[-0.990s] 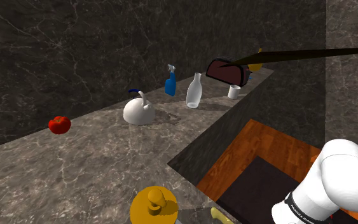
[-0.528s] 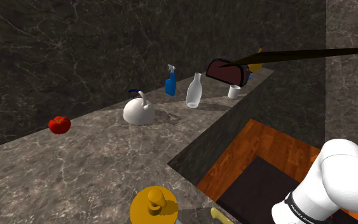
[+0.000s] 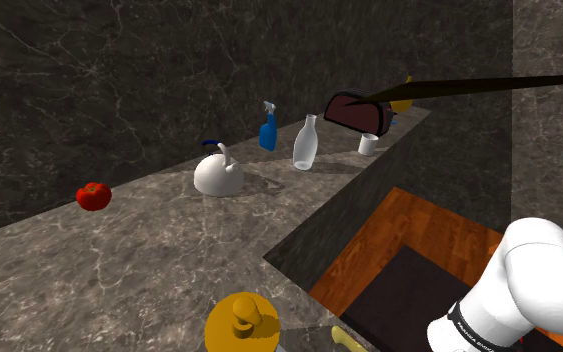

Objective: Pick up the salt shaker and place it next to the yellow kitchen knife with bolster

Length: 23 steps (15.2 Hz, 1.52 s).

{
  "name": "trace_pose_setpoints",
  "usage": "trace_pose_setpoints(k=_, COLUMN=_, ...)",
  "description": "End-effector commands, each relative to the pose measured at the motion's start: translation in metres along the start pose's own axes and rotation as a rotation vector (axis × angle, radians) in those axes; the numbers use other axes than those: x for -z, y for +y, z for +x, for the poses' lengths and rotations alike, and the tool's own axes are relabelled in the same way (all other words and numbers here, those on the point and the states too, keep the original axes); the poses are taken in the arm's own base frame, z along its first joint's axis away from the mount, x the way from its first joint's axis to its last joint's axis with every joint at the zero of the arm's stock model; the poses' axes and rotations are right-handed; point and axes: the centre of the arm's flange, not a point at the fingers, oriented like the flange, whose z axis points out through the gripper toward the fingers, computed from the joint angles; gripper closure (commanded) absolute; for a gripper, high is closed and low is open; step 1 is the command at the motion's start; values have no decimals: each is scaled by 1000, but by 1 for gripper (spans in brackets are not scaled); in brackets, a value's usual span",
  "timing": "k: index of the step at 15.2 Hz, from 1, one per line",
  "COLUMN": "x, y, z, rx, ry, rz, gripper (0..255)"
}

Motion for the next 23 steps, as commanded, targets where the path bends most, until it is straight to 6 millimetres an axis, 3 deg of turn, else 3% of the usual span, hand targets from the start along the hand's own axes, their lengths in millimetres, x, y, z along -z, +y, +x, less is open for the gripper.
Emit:
trace_pose_setpoints(k=1, x=-10, y=1, z=-1, rx=0, ry=0, rz=1, gripper=255)
trace_pose_setpoints(k=23, x=-125, y=20, z=-4, rx=0, ry=0, rz=1, gripper=255)
